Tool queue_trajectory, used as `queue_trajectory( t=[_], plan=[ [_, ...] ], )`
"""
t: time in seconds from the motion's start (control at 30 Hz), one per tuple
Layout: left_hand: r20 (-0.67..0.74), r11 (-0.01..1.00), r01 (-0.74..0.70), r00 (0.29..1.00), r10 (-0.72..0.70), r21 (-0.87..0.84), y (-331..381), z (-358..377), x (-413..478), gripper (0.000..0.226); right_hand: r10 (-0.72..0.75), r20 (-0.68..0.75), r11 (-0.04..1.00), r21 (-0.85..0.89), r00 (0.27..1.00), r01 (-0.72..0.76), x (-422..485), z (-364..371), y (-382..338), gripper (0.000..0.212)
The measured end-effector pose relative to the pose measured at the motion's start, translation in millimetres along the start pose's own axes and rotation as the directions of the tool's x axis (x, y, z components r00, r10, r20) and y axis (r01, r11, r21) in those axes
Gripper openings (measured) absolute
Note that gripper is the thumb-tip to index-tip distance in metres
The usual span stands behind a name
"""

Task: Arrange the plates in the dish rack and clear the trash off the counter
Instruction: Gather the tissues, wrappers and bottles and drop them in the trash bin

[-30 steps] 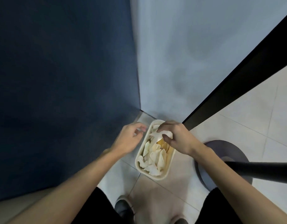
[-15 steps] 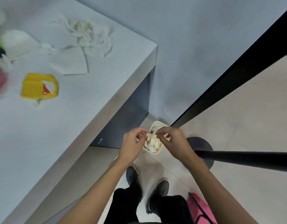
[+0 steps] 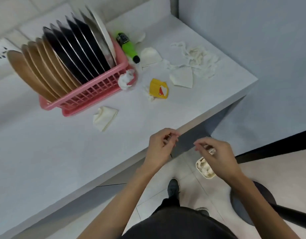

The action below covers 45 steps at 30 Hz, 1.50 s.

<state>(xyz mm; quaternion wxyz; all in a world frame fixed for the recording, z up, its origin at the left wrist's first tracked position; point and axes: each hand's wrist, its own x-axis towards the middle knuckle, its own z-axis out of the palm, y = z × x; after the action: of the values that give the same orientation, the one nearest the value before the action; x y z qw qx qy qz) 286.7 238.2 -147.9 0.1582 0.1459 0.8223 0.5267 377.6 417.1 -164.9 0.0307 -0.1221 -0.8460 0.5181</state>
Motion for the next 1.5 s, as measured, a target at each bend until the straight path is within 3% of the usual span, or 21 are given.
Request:
queue_trajectory(
  t=[0.17, 0.3, 0.4, 0.53, 0.67, 0.83, 1.0, 1.17, 1.37, 1.5],
  plan=[
    [-0.267, 0.993, -0.016, 0.963, 0.048, 0.121, -20, -85, 28, 0.021, -0.117, 0.101, 0.993, -0.013, 0.988, 0.119, 53, 29, -32, 0.013],
    [-0.473, 0.974, 0.082, 0.880, 0.028, 0.209, -49, -146, 51, 0.022, -0.186, 0.102, 0.966, -0.161, 0.977, 0.201, 105, 48, -44, 0.016],
    [-0.542, 0.910, 0.191, 0.839, 0.044, 0.369, -77, -181, 66, 0.028, -0.206, 0.109, 0.926, -0.300, 0.972, 0.230, 146, 61, -56, 0.030],
    [-0.490, 0.783, 0.474, 0.834, -0.253, 0.403, -93, -197, 80, 0.062, -0.173, 0.160, 0.821, -0.522, 0.972, 0.232, 197, 79, -67, 0.065],
    [-0.463, 0.786, 0.479, 0.840, -0.282, 0.391, -94, -201, 83, 0.066, -0.104, 0.219, 0.754, -0.619, 0.970, 0.220, 227, 103, -67, 0.083],
    [-0.398, 0.763, 0.521, 0.838, -0.373, 0.382, -97, -205, 89, 0.072, -0.064, 0.200, 0.630, -0.752, 0.978, 0.195, 236, 125, -61, 0.067],
    [-0.364, 0.778, 0.531, 0.835, -0.413, 0.336, -97, -200, 91, 0.062, -0.211, 0.168, 0.604, -0.752, 0.963, 0.263, 233, 126, -60, 0.043],
    [-0.343, 0.826, 0.495, 0.851, -0.398, 0.270, -92, -190, 91, 0.054, -0.317, 0.210, 0.571, -0.736, 0.925, 0.363, 231, 111, -64, 0.054],
    [-0.279, 0.908, 0.400, 0.892, -0.355, 0.124, -70, -162, 96, 0.043, -0.343, 0.231, 0.653, -0.638, 0.910, 0.408, 224, 95, -66, 0.056],
    [-0.225, 0.949, 0.310, 0.930, -0.290, 0.057, -52, -140, 100, 0.037, -0.258, 0.139, 0.840, -0.457, 0.956, 0.293, 216, 81, -63, 0.051]
  ],
)
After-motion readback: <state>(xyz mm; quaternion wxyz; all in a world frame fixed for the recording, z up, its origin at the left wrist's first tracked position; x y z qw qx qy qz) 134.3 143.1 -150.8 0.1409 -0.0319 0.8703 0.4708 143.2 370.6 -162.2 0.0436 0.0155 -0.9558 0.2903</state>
